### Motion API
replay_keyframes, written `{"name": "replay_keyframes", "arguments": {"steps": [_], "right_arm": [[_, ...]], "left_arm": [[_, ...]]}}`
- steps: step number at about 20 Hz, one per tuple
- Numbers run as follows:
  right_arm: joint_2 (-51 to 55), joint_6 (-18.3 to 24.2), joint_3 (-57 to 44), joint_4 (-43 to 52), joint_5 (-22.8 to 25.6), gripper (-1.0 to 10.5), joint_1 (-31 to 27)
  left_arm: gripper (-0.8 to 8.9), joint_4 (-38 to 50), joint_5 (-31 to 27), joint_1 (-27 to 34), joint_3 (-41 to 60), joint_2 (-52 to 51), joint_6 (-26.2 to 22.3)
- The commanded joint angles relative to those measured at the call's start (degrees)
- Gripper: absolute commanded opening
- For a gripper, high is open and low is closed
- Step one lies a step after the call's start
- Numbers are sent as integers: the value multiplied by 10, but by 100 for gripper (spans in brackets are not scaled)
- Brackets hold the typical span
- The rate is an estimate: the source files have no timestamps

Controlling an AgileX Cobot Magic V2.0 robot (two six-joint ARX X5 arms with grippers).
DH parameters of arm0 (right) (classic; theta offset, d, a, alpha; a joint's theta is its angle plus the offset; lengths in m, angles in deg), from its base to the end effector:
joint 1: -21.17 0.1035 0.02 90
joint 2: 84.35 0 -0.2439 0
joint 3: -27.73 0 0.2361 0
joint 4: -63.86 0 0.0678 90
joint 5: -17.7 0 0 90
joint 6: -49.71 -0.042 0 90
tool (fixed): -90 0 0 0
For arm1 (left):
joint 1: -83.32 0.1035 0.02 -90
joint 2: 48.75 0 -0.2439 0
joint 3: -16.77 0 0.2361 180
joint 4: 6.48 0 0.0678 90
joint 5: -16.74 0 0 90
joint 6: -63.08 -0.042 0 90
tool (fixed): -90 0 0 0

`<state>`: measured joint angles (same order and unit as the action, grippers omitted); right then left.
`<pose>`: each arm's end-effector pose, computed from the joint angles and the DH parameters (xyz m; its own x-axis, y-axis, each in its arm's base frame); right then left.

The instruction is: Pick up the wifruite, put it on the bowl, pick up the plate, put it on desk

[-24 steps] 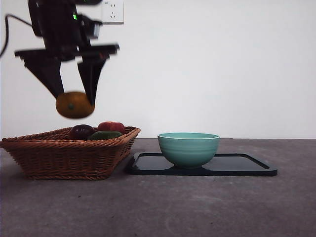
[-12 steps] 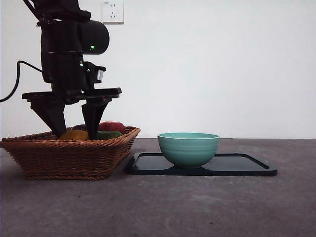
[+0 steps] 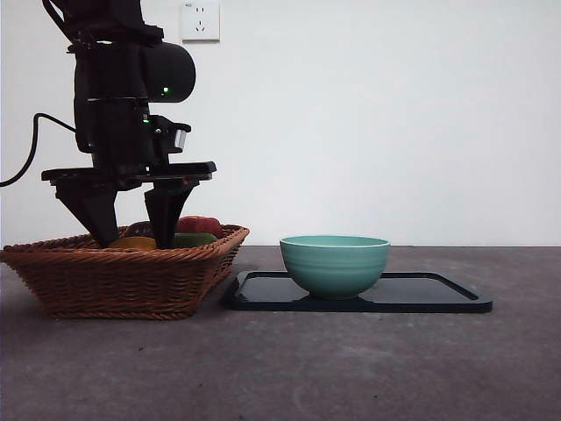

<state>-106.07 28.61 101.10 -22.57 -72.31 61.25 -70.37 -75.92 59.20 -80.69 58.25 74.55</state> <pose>0.0230 0.0194 0.3163 0.6283 0.5290 -0.5704 -0.4437 0.8460 0.2958 0.3252 -0.1435 0.1924 0.2790 -0.0741 -0.9574 0.2143 0.9767 -0.0131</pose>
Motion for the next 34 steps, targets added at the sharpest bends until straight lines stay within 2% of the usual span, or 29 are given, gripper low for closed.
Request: {"name": "replay_keyframes", "arguments": {"steps": [1, 7, 12, 16, 20, 23, 26, 31, 34], "right_arm": [[-1, -6, 5, 5, 0, 556, 4], [-1, -8, 5, 5, 0, 556, 4], [-1, -8, 5, 5, 0, 556, 4], [-1, -8, 5, 5, 1, 556, 4], [-1, -8, 5, 5, 1, 556, 4], [-1, -8, 5, 5, 0, 556, 4], [-1, -8, 5, 5, 1, 556, 4], [-1, -8, 5, 5, 1, 556, 4], [-1, -8, 5, 6, 0, 556, 4]], "left_arm": [[329, -1, 2, -2, -8, 14, -4], [530, -14, 2, 2, -16, 14, -3], [532, -86, 3, 9, -84, -6, -17], [532, -117, 4, 8, -97, -83, -31], [533, -160, 40, 7, -97, -184, -50], [534, -205, 98, 6, -97, -266, -83], [572, -246, 133, 3, -97, -343, -94], [561, -271, 225, -10, -97, -453, -127], [561, -296, 239, -19, -96, -504, -147]]}}
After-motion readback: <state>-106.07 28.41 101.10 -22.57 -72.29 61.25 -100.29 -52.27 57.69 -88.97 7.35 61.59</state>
